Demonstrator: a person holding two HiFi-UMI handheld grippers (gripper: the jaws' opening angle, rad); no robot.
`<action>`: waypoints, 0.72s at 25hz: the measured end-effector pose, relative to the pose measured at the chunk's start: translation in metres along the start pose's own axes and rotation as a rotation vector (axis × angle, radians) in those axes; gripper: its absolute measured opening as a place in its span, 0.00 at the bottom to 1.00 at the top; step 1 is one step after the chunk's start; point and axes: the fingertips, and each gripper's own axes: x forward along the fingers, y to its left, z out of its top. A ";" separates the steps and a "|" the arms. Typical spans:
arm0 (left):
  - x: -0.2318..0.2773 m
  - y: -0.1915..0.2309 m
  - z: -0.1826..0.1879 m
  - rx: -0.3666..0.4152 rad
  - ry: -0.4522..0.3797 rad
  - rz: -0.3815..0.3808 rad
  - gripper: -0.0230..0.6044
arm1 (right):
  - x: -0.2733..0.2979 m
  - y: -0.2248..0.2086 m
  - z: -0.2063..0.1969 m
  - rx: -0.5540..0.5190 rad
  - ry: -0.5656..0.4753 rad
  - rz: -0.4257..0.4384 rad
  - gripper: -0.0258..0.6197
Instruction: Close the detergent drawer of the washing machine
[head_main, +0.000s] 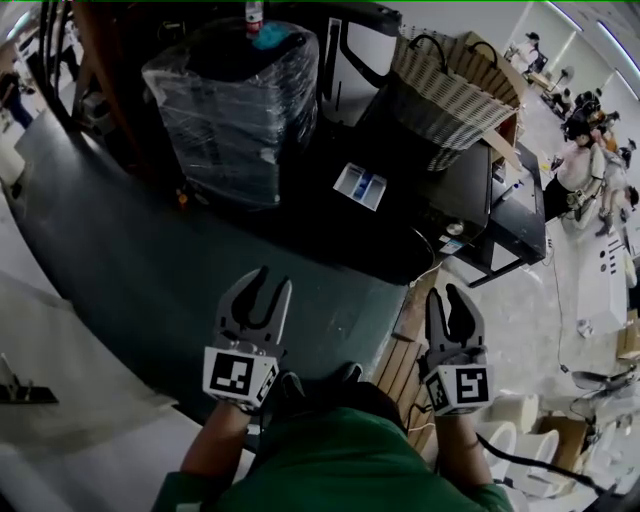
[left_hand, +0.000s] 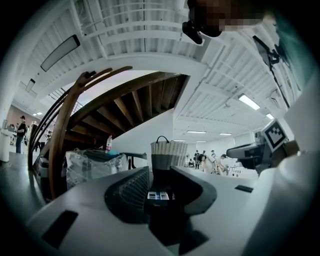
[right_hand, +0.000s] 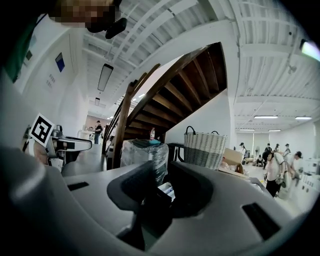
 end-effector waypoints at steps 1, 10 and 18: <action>0.002 0.000 -0.009 -0.006 0.016 -0.005 0.26 | 0.002 0.001 -0.003 -0.010 0.009 0.003 0.23; 0.044 -0.011 -0.073 0.017 0.183 -0.005 0.26 | 0.051 -0.017 -0.023 0.010 0.011 0.082 0.22; 0.111 -0.022 -0.094 0.057 0.284 0.044 0.26 | 0.102 -0.087 -0.033 0.100 -0.026 0.123 0.21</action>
